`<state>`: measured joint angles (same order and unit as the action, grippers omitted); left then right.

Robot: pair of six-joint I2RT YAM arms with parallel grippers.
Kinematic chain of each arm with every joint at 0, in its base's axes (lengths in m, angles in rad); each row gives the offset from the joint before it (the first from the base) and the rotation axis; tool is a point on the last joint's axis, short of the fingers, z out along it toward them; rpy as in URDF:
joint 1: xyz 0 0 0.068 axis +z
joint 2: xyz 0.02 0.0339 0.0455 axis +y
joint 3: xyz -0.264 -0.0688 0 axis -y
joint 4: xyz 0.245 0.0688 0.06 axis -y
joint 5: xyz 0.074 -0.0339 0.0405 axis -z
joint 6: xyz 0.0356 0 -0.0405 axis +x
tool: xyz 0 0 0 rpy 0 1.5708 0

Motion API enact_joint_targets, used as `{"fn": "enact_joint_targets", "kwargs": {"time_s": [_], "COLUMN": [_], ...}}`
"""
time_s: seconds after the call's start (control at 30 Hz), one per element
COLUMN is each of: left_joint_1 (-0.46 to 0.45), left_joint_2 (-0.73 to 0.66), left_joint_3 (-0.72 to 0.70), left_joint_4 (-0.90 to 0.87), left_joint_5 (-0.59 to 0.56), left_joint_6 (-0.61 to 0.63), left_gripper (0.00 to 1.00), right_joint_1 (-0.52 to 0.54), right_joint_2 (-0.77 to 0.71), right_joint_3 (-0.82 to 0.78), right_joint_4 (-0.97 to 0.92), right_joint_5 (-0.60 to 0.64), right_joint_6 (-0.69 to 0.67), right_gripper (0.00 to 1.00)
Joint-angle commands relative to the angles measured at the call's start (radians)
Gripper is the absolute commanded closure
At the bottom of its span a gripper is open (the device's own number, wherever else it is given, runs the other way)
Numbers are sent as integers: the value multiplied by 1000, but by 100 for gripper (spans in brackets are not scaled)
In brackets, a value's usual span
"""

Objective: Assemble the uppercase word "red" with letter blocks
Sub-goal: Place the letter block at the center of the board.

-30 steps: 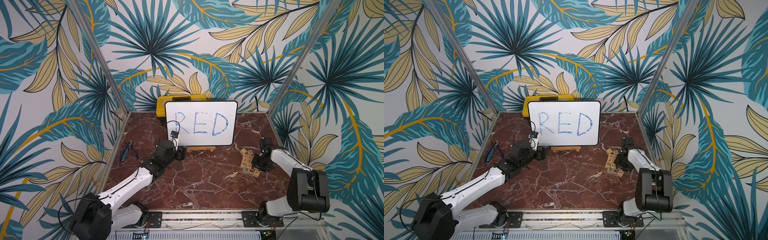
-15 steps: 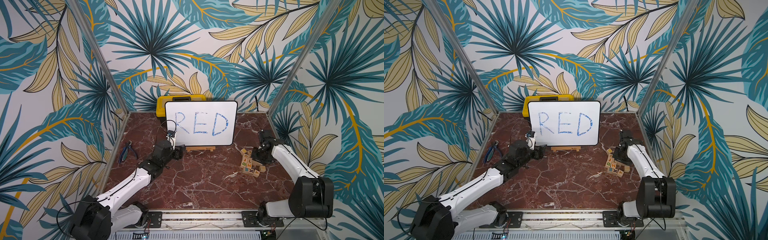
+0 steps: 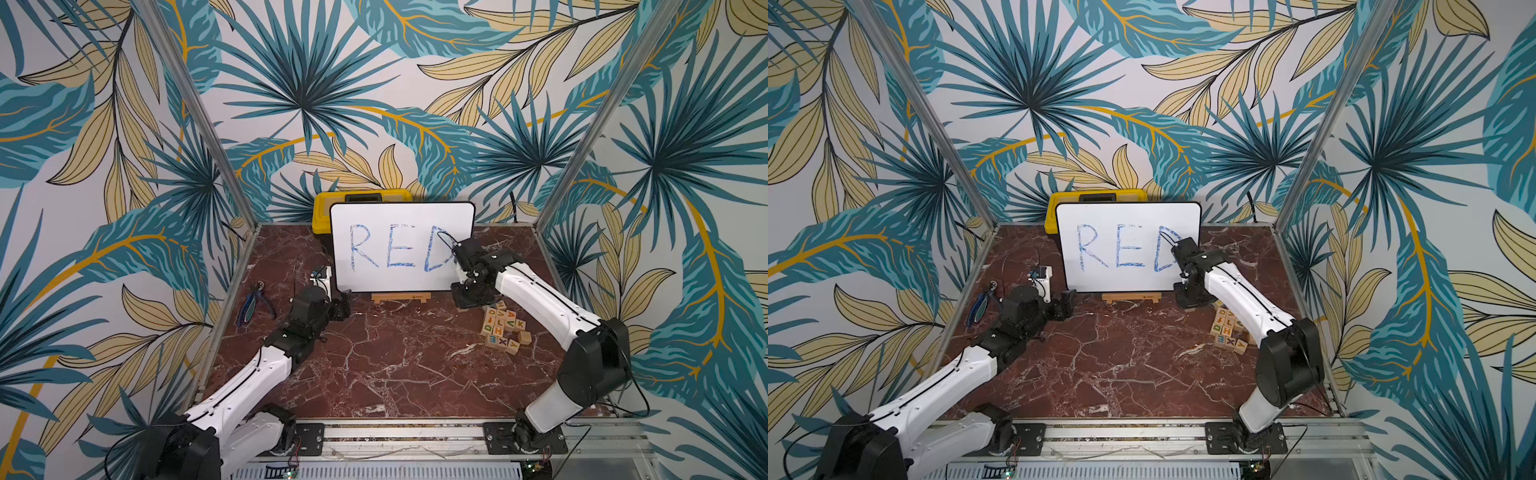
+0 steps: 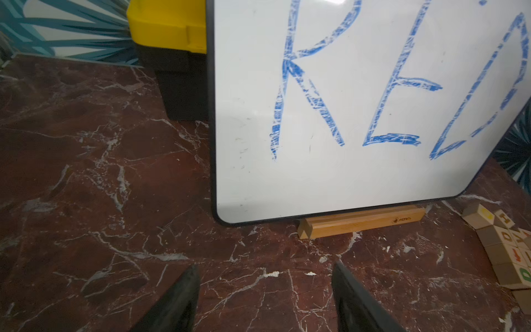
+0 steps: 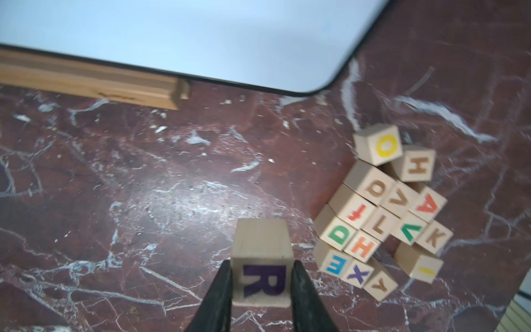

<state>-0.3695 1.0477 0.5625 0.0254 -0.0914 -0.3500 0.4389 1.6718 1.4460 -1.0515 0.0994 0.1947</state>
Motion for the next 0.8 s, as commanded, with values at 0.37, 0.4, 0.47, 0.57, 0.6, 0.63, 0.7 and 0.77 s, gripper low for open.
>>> {"fn": "enact_joint_targets", "kwargs": {"time_s": [0.37,0.4,0.47,0.57,0.6,0.63,0.7,0.77], "left_joint_1": [134,153,189,222,231,239,252,264], "left_joint_2": [-52,-54,-59,-63,-63,-63,-63,-67], "left_joint_3": [-71,-74,-83,-94,-96,-98,-102,-107], "left_joint_4": [-75,-84,-93,-100,-104,-106,-110,-112], "left_joint_5": [-16,-6,15,27,54,62,73,82], "left_joint_6": [-131,-141,-160,-174,-178,-180,-184,-185], "left_gripper": [28,28,28,28,28,28,28,28], "right_joint_1": [227,240,263,296,306,316,333,348], "right_joint_2": [227,235,252,281,288,292,297,303], "right_joint_3": [215,223,237,270,280,284,281,284], "right_joint_4": [-49,-44,-35,-37,-36,-32,-10,8], "right_joint_5": [-66,-73,-92,-106,-114,-121,-124,-122], "right_joint_6": [-217,-233,-262,-314,-333,-354,-389,-425], "right_gripper": [80,80,80,80,80,80,80,80]}}
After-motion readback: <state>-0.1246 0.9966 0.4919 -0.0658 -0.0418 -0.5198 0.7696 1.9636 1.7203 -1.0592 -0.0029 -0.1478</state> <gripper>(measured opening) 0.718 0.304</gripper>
